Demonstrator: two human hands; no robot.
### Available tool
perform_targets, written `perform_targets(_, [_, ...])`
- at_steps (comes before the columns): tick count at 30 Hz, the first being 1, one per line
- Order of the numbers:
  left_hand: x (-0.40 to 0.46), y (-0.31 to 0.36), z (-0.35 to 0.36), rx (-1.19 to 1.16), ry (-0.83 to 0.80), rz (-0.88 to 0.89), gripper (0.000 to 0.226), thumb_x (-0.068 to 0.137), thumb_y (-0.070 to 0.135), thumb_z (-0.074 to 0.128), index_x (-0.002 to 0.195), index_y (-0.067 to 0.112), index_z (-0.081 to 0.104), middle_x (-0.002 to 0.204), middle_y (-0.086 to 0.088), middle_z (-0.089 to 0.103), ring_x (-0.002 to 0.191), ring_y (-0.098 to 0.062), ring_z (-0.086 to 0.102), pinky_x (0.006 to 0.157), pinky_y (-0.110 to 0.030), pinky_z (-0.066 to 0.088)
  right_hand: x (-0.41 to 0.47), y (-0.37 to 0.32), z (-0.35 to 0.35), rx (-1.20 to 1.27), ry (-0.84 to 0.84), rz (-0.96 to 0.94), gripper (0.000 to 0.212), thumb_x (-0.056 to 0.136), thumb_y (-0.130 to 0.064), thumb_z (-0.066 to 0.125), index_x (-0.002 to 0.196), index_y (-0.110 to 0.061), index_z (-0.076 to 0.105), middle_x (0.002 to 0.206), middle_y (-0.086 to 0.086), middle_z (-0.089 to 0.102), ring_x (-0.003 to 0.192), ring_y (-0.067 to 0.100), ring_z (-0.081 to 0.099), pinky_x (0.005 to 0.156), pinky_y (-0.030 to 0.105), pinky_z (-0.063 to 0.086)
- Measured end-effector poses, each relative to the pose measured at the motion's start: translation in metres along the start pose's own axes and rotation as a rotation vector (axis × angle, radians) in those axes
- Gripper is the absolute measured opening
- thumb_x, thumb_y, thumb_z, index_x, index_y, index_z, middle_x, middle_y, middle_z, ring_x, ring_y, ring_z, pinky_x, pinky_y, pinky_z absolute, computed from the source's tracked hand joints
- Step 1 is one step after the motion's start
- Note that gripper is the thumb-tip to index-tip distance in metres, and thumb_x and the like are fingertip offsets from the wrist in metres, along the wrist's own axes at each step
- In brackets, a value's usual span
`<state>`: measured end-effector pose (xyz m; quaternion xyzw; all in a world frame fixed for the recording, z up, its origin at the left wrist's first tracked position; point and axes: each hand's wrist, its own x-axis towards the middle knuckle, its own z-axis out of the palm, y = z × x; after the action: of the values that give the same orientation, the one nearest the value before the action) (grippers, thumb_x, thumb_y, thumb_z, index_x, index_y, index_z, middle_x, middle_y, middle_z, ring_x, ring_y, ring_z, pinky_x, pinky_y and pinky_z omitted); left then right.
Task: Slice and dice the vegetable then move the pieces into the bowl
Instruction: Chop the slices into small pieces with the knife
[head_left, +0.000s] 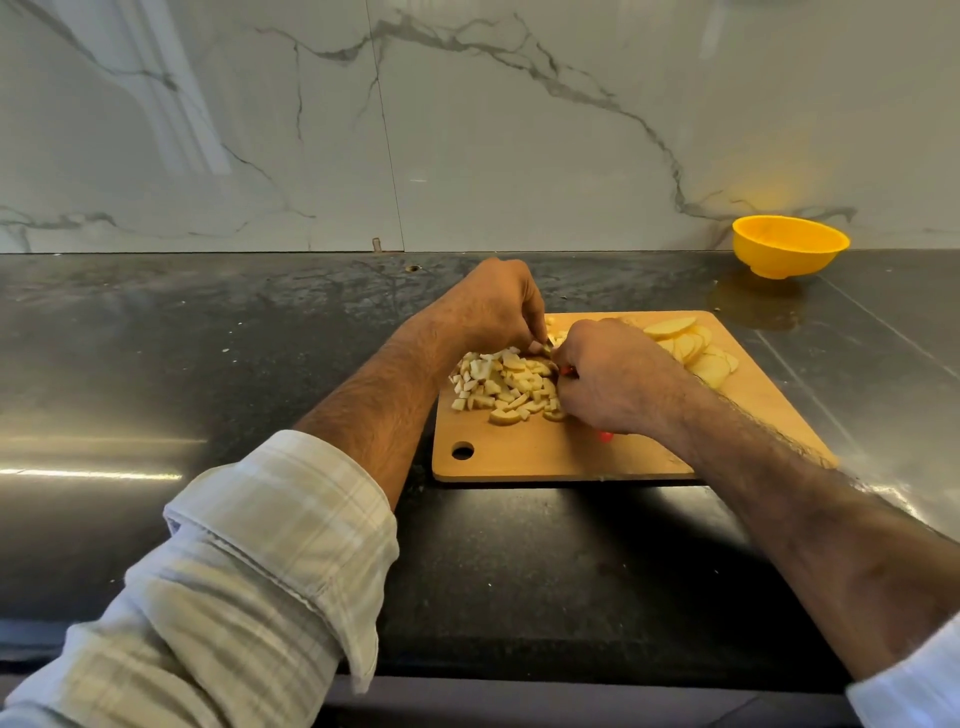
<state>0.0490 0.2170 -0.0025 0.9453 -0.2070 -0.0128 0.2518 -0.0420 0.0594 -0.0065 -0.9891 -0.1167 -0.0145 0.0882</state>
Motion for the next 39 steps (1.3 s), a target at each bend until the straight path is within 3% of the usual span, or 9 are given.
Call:
perform_targets(7, [0.0, 0.003, 0.003, 0.004, 0.031, -0.029, 0.01, 0.083, 0.009, 0.088, 0.084, 0.019, 0.084, 0.087, 0.008, 0.076, 0.088, -0.009, 0.072, 0.087, -0.036, 0.065, -0.001, 0.009, -0.005, 0.031, -0.055, 0.025, 0.029, 0.095, -0.028, 0.067, 0.123, -0.019, 0.071, 0.099, -0.005, 0.065, 0.086, 0.014, 0.06, 0.079, 0.033, 0.06])
perform_targets(13, [-0.002, -0.011, 0.0, -0.043, 0.001, 0.052, 0.011, 0.082, 0.013, 0.09, 0.089, 0.021, 0.085, 0.086, 0.01, 0.078, 0.085, -0.005, 0.074, 0.083, -0.031, 0.064, -0.019, 0.03, -0.009, 0.17, 0.042, -0.03, 0.034, 0.099, -0.026, 0.062, 0.131, -0.026, 0.073, 0.081, -0.019, 0.058, 0.075, 0.01, 0.057, 0.062, 0.023, 0.044])
perform_targets(16, [-0.003, -0.018, -0.002, -0.09, 0.034, 0.087, 0.013, 0.084, 0.014, 0.088, 0.092, 0.023, 0.082, 0.092, 0.012, 0.076, 0.09, -0.003, 0.071, 0.084, -0.027, 0.061, -0.023, 0.037, -0.014, 0.251, 0.123, -0.002, 0.034, 0.098, -0.024, 0.065, 0.13, -0.027, 0.073, 0.078, -0.01, 0.073, 0.072, 0.016, 0.065, 0.073, 0.037, 0.061])
perform_targets(18, [-0.001, -0.019, 0.001, -0.086, 0.04, 0.098, 0.014, 0.088, 0.016, 0.085, 0.097, 0.025, 0.078, 0.099, 0.012, 0.073, 0.095, -0.004, 0.069, 0.085, -0.026, 0.059, -0.02, 0.039, -0.013, 0.231, 0.165, 0.04, 0.038, 0.097, -0.027, 0.066, 0.134, -0.029, 0.071, 0.091, -0.006, 0.076, 0.083, 0.015, 0.068, 0.087, 0.039, 0.062])
perform_targets(20, [0.002, -0.019, 0.005, -0.042, 0.027, 0.099, 0.016, 0.093, 0.019, 0.081, 0.105, 0.027, 0.075, 0.108, 0.01, 0.071, 0.101, -0.006, 0.067, 0.087, -0.027, 0.058, -0.017, 0.039, -0.01, 0.159, 0.158, 0.073, 0.042, 0.097, -0.03, 0.065, 0.139, -0.029, 0.067, 0.123, -0.003, 0.074, 0.108, 0.018, 0.066, 0.098, 0.038, 0.057])
perform_targets(23, [0.004, -0.02, 0.009, -0.01, 0.005, 0.097, 0.018, 0.097, 0.017, 0.075, 0.112, 0.026, 0.072, 0.114, 0.008, 0.07, 0.106, -0.007, 0.066, 0.091, -0.028, 0.057, -0.015, 0.038, -0.008, 0.024, 0.124, 0.08, 0.042, 0.1, -0.033, 0.059, 0.142, -0.03, 0.064, 0.143, -0.002, 0.064, 0.127, 0.024, 0.059, 0.102, 0.042, 0.055])
perform_targets(27, [0.004, -0.02, 0.009, -0.005, 0.004, 0.105, 0.018, 0.098, 0.015, 0.074, 0.111, 0.026, 0.073, 0.113, 0.008, 0.07, 0.105, -0.006, 0.066, 0.087, -0.025, 0.057, -0.015, 0.031, -0.008, -0.131, 0.114, 0.058, 0.036, 0.102, -0.034, 0.053, 0.136, -0.033, 0.066, 0.135, -0.003, 0.067, 0.12, 0.024, 0.061, 0.094, 0.043, 0.058])
perform_targets(33, [0.004, -0.02, 0.012, 0.006, 0.032, 0.104, 0.015, 0.098, 0.016, 0.074, 0.109, 0.026, 0.077, 0.112, 0.009, 0.068, 0.102, -0.006, 0.064, 0.076, -0.017, 0.048, -0.01, 0.02, -0.008, -0.261, 0.022, 0.067, 0.029, 0.098, -0.036, 0.058, 0.125, -0.033, 0.069, 0.107, -0.004, 0.065, 0.097, 0.019, 0.059, 0.082, 0.04, 0.059])
perform_targets(39, [0.003, -0.016, 0.009, -0.029, 0.032, 0.126, 0.014, 0.096, 0.013, 0.075, 0.103, 0.025, 0.077, 0.105, 0.01, 0.071, 0.099, -0.005, 0.066, 0.082, -0.02, 0.055, -0.008, 0.015, -0.01, -0.282, -0.023, 0.035, 0.032, 0.098, -0.035, 0.061, 0.129, -0.029, 0.065, 0.109, -0.003, 0.063, 0.101, 0.019, 0.058, 0.086, 0.039, 0.059])
